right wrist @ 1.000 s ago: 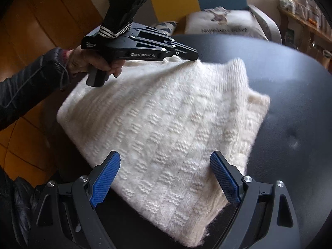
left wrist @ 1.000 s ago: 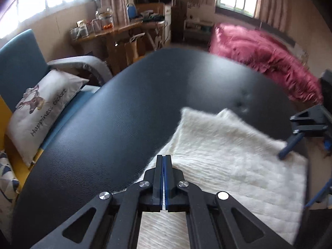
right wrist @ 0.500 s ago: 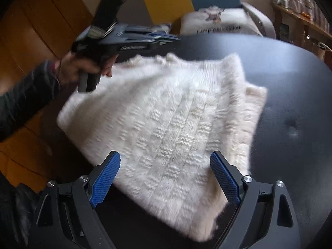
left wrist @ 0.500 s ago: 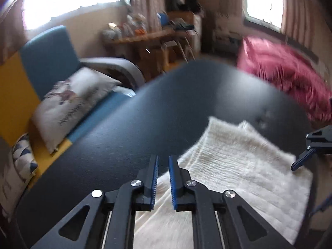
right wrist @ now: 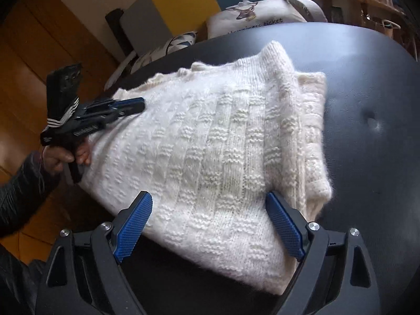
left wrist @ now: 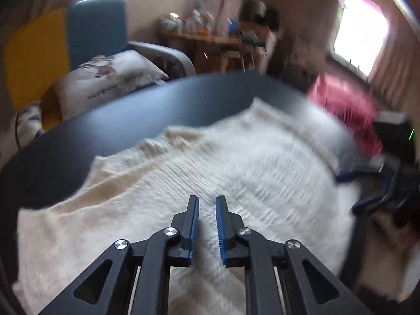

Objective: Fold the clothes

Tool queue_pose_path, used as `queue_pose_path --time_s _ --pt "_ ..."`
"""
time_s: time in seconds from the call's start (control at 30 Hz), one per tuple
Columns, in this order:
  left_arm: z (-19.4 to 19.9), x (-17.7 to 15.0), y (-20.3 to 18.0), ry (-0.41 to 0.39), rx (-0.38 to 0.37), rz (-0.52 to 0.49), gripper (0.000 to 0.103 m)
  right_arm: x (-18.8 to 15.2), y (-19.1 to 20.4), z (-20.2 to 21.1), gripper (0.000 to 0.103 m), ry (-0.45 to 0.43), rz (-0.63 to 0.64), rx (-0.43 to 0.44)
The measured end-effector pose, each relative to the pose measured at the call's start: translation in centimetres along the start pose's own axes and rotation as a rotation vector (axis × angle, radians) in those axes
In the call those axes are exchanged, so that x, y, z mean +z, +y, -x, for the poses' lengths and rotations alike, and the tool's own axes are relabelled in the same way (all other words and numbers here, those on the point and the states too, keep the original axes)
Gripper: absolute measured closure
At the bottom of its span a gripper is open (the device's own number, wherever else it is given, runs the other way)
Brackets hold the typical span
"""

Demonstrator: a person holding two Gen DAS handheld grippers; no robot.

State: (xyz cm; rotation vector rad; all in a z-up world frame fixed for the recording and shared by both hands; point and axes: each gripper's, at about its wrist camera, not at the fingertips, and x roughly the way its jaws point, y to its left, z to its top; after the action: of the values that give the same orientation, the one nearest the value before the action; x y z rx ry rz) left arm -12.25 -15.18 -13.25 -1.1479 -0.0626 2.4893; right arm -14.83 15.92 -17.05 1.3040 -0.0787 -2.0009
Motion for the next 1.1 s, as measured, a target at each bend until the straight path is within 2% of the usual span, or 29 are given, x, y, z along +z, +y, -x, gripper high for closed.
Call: queue_pose_path --time_s 0.1,0.13,0.23,0.33,0.43,0.53,0.67,0.8,1.1 --pt "4.0 -1.4 2.1 -0.04 0.014 0.079 0.09 0.4 1.6 0.8 0.012 -0.032 0.017 -0.011" --pt "5.7 -2.4 3.2 -0.052 0.03 0.116 0.088 0.7 2.7 0.9 0.012 -0.048 0.038 0.013" --pt "11.2 -6.7 7.1 -0.085 0.095 0.243 0.086 1.8 6.6 0.1 0.012 -0.054 0.127 0.035" --pt "15.9 -11.6 10.0 -0.098 0.127 0.337 0.083 2.9 9.9 -2.0 0.012 -0.024 0.179 0.074" --pt "18.6 -16.2 11.7 -0.074 0.109 0.383 0.077 3.1 12.5 -4.5 0.012 0.013 0.177 0.128" --pt "19.5 -19.7 11.8 -0.041 0.015 0.386 0.073 3.5 14.1 -6.5 0.012 0.047 0.151 0.151" --pt "18.7 -21.0 10.1 -0.024 -0.11 0.279 0.067 4.0 15.7 -8.5 0.008 0.065 0.131 0.137" --pt "16.9 -20.2 10.0 -0.041 -0.22 0.251 0.064 3.8 15.4 -8.6 0.0 0.092 0.102 0.159" --pt "15.1 -18.0 10.8 -0.086 -0.374 0.186 0.063 4.0 16.0 -8.8 0.0 0.168 0.121 0.127"
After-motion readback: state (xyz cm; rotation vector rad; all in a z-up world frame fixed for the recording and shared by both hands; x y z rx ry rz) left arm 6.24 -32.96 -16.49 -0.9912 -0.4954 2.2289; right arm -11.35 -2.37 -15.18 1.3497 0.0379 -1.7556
